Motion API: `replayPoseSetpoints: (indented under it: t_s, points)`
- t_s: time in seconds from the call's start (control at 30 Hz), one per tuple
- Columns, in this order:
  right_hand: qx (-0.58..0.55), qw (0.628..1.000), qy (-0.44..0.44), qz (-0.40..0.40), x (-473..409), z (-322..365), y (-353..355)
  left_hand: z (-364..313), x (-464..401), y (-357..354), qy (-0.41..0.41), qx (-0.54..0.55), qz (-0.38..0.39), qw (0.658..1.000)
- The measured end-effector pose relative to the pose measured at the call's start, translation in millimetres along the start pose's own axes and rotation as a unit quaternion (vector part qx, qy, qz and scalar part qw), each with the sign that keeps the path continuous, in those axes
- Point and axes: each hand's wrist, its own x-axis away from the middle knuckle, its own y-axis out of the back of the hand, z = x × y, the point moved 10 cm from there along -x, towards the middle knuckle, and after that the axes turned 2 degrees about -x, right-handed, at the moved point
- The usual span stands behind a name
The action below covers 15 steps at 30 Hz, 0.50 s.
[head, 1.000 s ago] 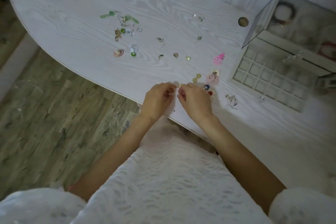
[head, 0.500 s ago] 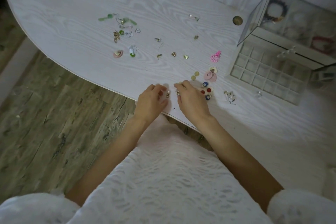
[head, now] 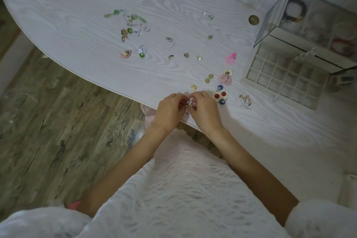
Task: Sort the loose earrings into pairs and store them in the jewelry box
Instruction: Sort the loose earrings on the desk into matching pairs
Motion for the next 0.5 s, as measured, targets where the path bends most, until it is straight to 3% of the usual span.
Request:
replayPoseSetpoints:
  t_s: [0.3, 0.5]
  points:
    - [-0.002, 1.0, 0.001, 0.015, 2, 2, 6, 7, -2, 0, 0.006, -0.002, 0.005, 1.0]
    - [0.089, 0.991, 0.103, 0.015, -10, 34, 35, 9, -2, 39, -0.044, -0.031, 0.015, 0.998]
